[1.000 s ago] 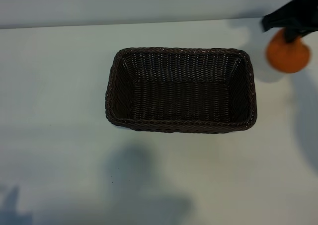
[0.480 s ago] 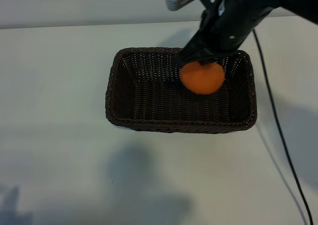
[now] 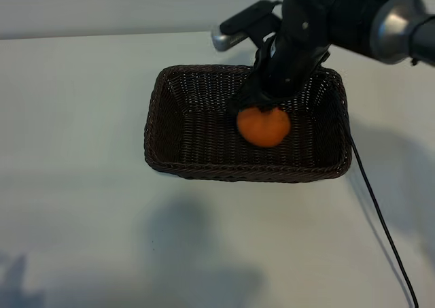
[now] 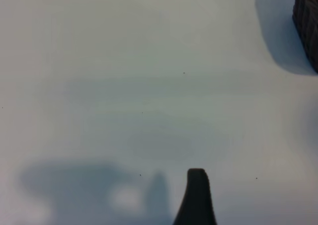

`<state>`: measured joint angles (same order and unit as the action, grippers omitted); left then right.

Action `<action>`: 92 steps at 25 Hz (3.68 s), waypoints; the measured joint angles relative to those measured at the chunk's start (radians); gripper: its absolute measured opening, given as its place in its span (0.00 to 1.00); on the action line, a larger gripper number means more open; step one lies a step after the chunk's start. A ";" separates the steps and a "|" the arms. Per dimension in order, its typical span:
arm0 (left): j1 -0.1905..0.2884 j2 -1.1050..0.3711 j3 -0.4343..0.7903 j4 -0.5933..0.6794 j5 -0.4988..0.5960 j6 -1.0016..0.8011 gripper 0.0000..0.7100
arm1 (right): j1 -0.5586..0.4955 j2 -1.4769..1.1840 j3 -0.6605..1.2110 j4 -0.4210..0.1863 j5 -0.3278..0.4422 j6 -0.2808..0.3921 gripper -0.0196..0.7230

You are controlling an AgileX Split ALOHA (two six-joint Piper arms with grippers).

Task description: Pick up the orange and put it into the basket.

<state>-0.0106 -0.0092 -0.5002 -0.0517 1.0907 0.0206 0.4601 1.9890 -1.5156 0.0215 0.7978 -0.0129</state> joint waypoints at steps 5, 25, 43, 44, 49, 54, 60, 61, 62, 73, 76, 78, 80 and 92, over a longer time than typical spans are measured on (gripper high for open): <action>0.000 0.000 0.000 0.000 0.000 0.000 0.83 | 0.000 0.062 -0.001 0.000 -0.012 0.000 0.15; 0.000 0.000 0.000 0.000 0.000 -0.001 0.83 | 0.000 0.072 -0.101 0.000 0.126 0.060 0.97; 0.000 0.000 0.000 0.000 0.000 -0.001 0.83 | -0.210 -0.124 -0.233 -0.167 0.274 0.145 0.89; 0.000 0.000 0.000 0.000 0.000 -0.001 0.83 | -0.249 -0.133 -0.233 -0.168 0.277 0.136 0.88; 0.000 0.000 0.000 0.000 0.000 -0.001 0.83 | -0.443 -0.156 -0.233 -0.147 0.296 0.081 0.84; 0.000 0.000 0.000 0.000 0.000 0.000 0.83 | -0.620 -0.160 -0.233 -0.048 0.305 0.013 0.84; 0.000 0.000 0.000 0.000 0.000 0.000 0.83 | -0.711 -0.197 -0.233 0.074 0.307 -0.061 0.84; 0.000 0.000 0.000 0.000 0.000 0.000 0.83 | -0.713 -0.204 -0.233 0.080 0.307 -0.062 0.84; 0.000 0.000 0.000 0.000 0.000 0.000 0.83 | -0.714 -0.211 -0.233 0.081 0.307 -0.063 0.84; 0.000 0.000 0.000 0.000 0.000 0.000 0.83 | -0.718 -0.347 -0.233 0.104 0.350 -0.070 0.84; 0.000 0.000 0.000 0.000 0.000 0.000 0.83 | -0.718 -0.402 -0.233 0.107 0.371 -0.070 0.84; 0.000 0.000 0.000 0.000 0.000 0.000 0.83 | -0.718 -0.439 -0.233 0.107 0.384 -0.070 0.84; 0.000 0.000 0.000 0.000 0.000 0.000 0.83 | -0.718 -0.477 -0.232 0.109 0.399 -0.069 0.83; 0.000 0.000 0.000 0.000 0.000 0.000 0.83 | -0.718 -0.773 -0.229 0.120 0.450 -0.061 0.83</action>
<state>-0.0106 -0.0092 -0.5002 -0.0517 1.0907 0.0204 -0.2575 1.2165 -1.7447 0.1411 1.2475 -0.0737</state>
